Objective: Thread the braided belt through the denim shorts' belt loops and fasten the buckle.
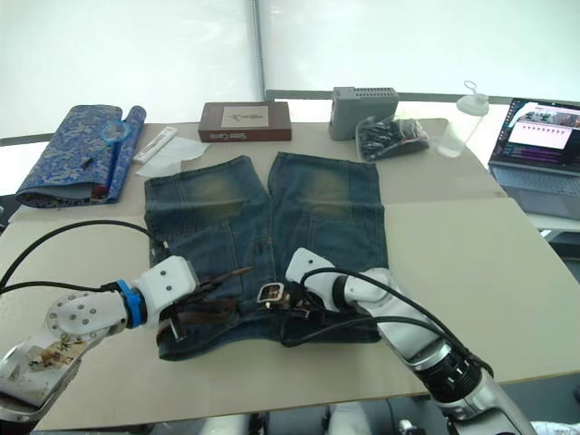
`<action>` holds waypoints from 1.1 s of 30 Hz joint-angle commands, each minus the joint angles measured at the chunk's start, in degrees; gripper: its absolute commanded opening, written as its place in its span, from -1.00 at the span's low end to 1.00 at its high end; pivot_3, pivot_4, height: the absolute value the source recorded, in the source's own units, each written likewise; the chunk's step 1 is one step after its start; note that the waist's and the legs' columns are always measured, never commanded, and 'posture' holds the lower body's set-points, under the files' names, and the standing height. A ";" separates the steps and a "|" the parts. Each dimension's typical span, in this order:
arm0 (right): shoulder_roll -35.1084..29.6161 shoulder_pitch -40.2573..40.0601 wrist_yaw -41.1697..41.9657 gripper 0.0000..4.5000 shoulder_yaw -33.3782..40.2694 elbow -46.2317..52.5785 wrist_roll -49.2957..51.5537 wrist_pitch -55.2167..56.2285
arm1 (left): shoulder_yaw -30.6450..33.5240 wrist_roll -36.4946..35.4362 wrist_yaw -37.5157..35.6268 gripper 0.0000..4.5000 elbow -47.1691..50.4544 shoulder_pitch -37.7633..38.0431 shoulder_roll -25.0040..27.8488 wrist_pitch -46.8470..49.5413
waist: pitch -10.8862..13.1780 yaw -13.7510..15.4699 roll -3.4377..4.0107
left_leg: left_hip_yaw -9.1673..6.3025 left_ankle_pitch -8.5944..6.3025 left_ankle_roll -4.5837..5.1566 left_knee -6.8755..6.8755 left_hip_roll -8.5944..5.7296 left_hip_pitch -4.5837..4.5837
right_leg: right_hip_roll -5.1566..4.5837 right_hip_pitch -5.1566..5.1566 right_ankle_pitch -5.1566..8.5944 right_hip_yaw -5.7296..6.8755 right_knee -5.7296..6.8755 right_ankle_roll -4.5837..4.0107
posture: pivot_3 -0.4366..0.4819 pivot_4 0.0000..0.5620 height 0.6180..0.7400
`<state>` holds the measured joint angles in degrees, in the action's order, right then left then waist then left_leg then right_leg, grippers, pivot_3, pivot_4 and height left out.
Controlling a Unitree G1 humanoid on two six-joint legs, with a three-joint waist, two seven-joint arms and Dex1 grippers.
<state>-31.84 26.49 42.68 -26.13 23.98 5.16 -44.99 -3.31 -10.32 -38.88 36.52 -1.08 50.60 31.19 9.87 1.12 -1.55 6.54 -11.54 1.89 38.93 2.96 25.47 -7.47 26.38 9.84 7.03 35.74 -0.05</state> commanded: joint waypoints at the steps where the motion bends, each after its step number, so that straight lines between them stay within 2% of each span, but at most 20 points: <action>1: -0.11 0.87 -1.50 0.18 1.59 0.14 -1.30 0.18 | 0.26 1.07 -0.29 -1.00 2.51 1.06 -0.19 -1.38 | 0.00 0.04 0.00 | 0.00 0.00 0.00 0.01 0.00 0.00 | 0.00 -0.01 0.00 0.00 0.00 0.00 | -0.05 -0.47 0.49; 8: 1.82 0.33 -2.38 -0.92 4.75 1.43 1.49 -3.19 | -2.15 5.81 -0.70 -1.00 2.66 3.87 0.30 -3.56 | 0.00 0.08 0.01 | 0.00 0.00 0.00 0.02 0.01 -0.01 | -0.01 -0.02 0.00 0.00 -0.09 0.00 | -0.05 -0.47 0.49; 9: 2.02 0.19 -2.57 -0.98 5.12 1.64 1.56 -3.60 | -2.54 6.17 -0.41 -1.00 2.49 3.69 -0.08 -3.14 | 0.00 0.08 0.01 | 0.00 0.00 0.00 0.01 0.02 -0.01 | -0.01 -0.02 0.00 0.00 -0.09 0.00 | -0.05 -0.47 0.49; 13: 3.19 -0.19 -3.79 -0.98 6.85 2.68 2.68 -5.24 | -5.35 9.45 0.55 -1.00 1.50 2.01 -1.07 -2.85 | 0.01 0.13 0.02 | -0.01 0.00 -0.01 -0.01 0.02 0.00 | -0.01 -0.01 0.00 0.01 -0.08 0.00 | -0.05 -0.47 0.49; 20: 4.32 -0.85 -5.79 -0.98 8.17 4.81 4.11 -6.77 | -11.26 14.61 6.02 -1.00 -0.11 -4.75 -9.61 4.84 | 0.02 0.31 0.04 | -0.01 0.00 0.00 0.01 0.01 0.05 | -0.01 -0.02 -0.01 0.01 -0.10 0.01 | -0.05 -0.47 0.49; 23: 5.35 -0.67 -6.43 -0.98 9.08 5.79 5.29 -8.07 | -12.88 16.30 6.82 -1.00 -0.60 -6.96 -11.72 7.80 | 0.02 0.27 0.04 | -0.02 0.00 0.01 0.00 0.01 0.05 | 0.02 -0.02 -0.01 0.01 -0.08 0.02 | -0.05 -0.47 0.49; 28: 6.16 -0.73 -7.41 -0.98 9.94 7.21 6.78 -8.49 | -12.71 16.13 9.70 -1.00 -0.82 -10.65 -17.75 15.39 | 0.02 0.30 0.04 | -0.05 0.01 0.01 0.01 -0.01 0.05 | 0.02 -0.02 -0.02 0.02 -0.01 0.03 | -0.05 -0.47 0.49; 33: 5.96 -0.58 -7.58 -0.98 8.90 7.73 6.79 -6.67 | -13.52 15.90 10.82 -1.00 -0.72 -13.38 -20.92 17.96 | 0.02 0.14 0.04 | -0.05 0.01 0.02 0.04 -0.02 0.05 | 0.02 -0.04 -0.02 0.01 -0.01 0.04 | -0.05 -0.47 0.49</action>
<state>-26.04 25.40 35.03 -17.64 28.81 11.42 -53.26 -16.36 5.43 -28.92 34.98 -13.46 30.49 48.89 9.89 1.26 -1.51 6.49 -11.53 1.91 38.96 2.94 25.52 -7.45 26.34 9.81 7.04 35.73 0.00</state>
